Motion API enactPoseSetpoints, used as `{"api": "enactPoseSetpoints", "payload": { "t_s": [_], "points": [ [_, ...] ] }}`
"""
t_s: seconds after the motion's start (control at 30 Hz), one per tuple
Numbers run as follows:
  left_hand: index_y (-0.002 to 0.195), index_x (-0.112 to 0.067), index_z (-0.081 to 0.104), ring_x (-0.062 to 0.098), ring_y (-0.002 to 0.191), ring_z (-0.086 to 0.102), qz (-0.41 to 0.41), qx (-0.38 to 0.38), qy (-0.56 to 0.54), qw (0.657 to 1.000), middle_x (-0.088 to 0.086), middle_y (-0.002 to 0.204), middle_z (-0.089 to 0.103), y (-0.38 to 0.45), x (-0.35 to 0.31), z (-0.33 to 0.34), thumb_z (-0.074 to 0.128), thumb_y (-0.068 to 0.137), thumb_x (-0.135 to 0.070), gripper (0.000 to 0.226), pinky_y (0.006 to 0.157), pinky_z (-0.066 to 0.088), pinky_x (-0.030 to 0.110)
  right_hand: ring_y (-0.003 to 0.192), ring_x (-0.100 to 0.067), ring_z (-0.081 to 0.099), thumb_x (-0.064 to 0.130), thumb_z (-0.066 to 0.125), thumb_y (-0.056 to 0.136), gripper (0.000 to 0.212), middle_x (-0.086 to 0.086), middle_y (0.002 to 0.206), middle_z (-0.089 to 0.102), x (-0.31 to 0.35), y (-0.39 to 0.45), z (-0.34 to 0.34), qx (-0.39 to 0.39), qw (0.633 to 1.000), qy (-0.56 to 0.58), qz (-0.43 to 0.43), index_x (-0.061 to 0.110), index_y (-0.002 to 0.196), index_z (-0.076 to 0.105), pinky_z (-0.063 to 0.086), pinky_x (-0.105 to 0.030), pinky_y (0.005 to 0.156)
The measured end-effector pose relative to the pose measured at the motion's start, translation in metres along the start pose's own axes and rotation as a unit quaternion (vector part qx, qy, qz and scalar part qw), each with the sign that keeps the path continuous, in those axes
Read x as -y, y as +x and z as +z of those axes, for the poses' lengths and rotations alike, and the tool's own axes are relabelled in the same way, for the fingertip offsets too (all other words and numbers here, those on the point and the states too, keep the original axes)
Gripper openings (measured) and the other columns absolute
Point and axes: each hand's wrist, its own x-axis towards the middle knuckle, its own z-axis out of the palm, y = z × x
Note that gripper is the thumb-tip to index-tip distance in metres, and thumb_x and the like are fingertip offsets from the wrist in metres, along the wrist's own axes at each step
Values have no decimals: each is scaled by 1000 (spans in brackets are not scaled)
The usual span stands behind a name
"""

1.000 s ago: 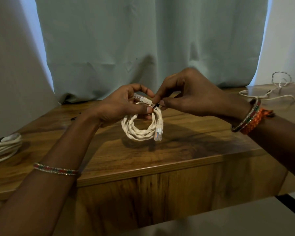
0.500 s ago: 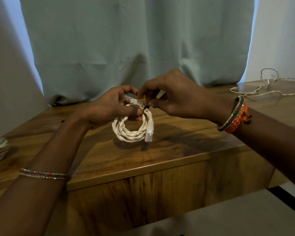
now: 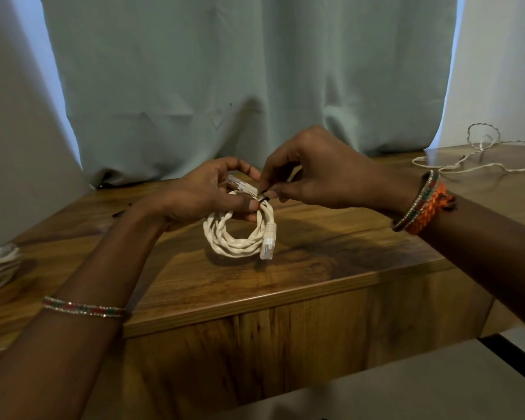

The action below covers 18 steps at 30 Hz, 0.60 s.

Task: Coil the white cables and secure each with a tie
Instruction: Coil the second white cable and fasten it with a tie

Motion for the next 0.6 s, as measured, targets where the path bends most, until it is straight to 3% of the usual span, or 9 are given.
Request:
{"api": "enactPoseSetpoints", "payload": {
  "t_s": [0.2,0.33,0.6],
  "points": [
    [102,-10,52,16,65,70,-15,2,-8,1000,11,76,71,1,3,-1,64,69,6,38,65,59,26,72,-1,64,7,73,77,12,11,75,65,5,2,0,20,998,-41,-31,12,88,75,50,-9,67],
    [102,-10,53,17,68,70,-19,2,-10,1000,12,80,71,1,4,-2,66,63,0,43,68,60,27,82,-5,63,8,72,80,13,1,85,72,4,2,3,15,998,-62,-24,11,92,73,50,-22,72],
    [110,-6,52,16,71,70,-19,1,5,1000,10,80,71,0,2,-1,59,76,12,39,66,59,25,80,-8,66,8,69,82,13,-1,89,71,5,1,4,27,997,-69,-20,13,93,72,50,-22,74]
  ]
}}
